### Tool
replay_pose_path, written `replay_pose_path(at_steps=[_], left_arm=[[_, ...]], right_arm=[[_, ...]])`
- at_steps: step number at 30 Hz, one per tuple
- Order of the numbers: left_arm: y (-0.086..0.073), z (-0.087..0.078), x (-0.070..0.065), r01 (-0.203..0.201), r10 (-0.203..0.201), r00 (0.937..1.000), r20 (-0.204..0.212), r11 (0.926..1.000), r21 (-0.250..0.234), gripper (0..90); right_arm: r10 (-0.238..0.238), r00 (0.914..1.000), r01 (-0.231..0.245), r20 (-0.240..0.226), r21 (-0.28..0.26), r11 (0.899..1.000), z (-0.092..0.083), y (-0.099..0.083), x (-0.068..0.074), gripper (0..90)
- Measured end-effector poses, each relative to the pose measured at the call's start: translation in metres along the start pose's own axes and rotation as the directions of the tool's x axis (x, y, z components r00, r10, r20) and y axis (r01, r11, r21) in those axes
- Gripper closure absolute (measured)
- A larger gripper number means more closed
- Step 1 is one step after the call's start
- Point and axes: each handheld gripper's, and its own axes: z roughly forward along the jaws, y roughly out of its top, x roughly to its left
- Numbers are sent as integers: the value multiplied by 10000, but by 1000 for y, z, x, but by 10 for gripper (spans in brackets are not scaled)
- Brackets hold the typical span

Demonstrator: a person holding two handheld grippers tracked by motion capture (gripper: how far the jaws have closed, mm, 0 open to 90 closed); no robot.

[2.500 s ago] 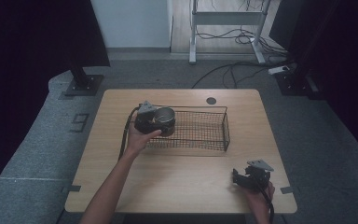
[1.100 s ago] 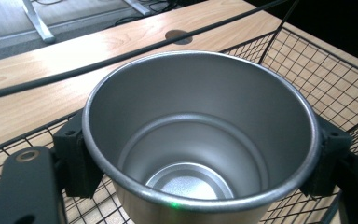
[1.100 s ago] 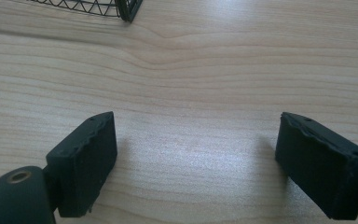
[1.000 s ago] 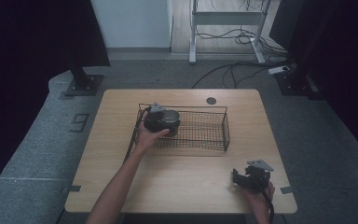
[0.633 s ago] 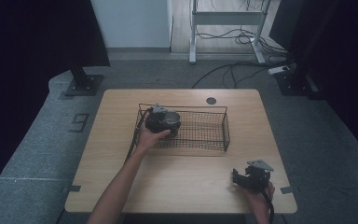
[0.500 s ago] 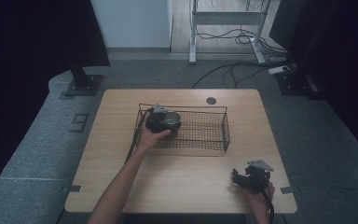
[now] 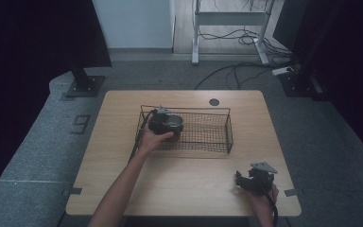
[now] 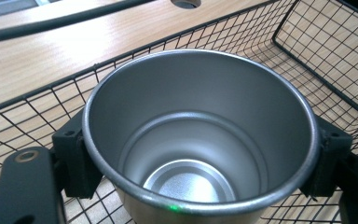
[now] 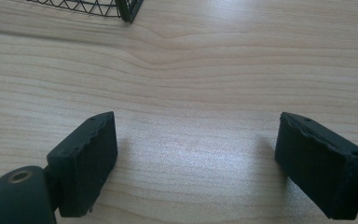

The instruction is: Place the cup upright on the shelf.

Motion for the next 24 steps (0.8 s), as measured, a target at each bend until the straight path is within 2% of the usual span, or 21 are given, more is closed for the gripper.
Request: replay_pose_path(at_steps=[11, 24], left_arm=[[-1, 4, 0, -122, 117, 9999, 84, 9983, 579, 162], [0, 4, -1, -133, 131, 9999, 44, 9981, 608, 150]], right_arm=[[0, 10000, 0, -5, -1, 10000, 0, 0, 0, 129], [-4, 10000, 4, -8, -2, 10000, 0, 0, 0, 129]])
